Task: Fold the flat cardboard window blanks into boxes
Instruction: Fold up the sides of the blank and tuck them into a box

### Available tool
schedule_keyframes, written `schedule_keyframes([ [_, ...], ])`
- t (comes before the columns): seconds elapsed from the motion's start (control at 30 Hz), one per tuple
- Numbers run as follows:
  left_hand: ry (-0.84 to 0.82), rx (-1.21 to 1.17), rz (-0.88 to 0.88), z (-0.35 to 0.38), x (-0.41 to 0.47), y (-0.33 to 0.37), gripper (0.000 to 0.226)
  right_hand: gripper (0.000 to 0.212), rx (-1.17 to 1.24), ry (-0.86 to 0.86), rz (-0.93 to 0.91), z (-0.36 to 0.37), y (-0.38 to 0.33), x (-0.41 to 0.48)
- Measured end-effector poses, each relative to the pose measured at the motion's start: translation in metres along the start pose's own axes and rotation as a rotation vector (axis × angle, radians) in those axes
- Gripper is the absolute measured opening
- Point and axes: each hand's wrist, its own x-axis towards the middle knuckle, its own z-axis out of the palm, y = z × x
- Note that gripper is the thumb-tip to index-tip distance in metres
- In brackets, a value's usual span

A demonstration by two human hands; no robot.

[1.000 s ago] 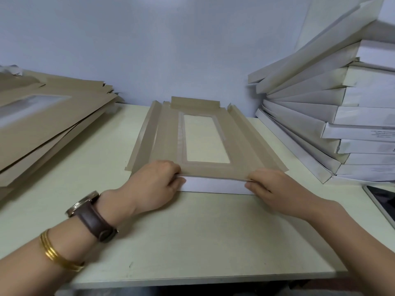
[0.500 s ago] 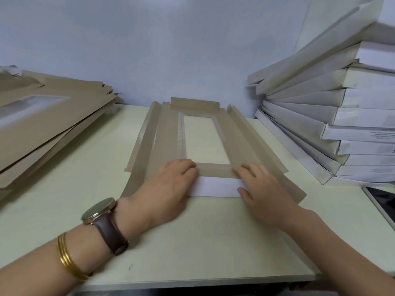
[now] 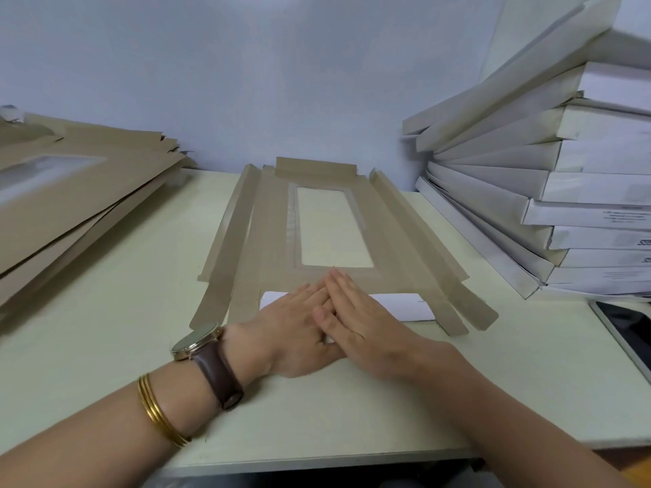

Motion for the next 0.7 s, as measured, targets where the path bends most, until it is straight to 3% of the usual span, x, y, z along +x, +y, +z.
schedule_keyframes([
  [0.13, -0.070, 0.062, -0.039, 0.001, 0.000, 0.001, 0.081, 0.080, -0.088, -0.044, 0.012, -0.003, 0.011, -0.003],
  [0.3, -0.166, 0.106, -0.175, -0.001, -0.007, -0.002, 0.089, 0.103, -0.195, -0.106, 0.065, -0.015, 0.028, -0.017],
  [0.7, -0.206, 0.149, -0.273, -0.013, -0.037, -0.030, 0.085, 0.100, -0.333, -0.153, 0.148, -0.042, 0.060, -0.048],
])
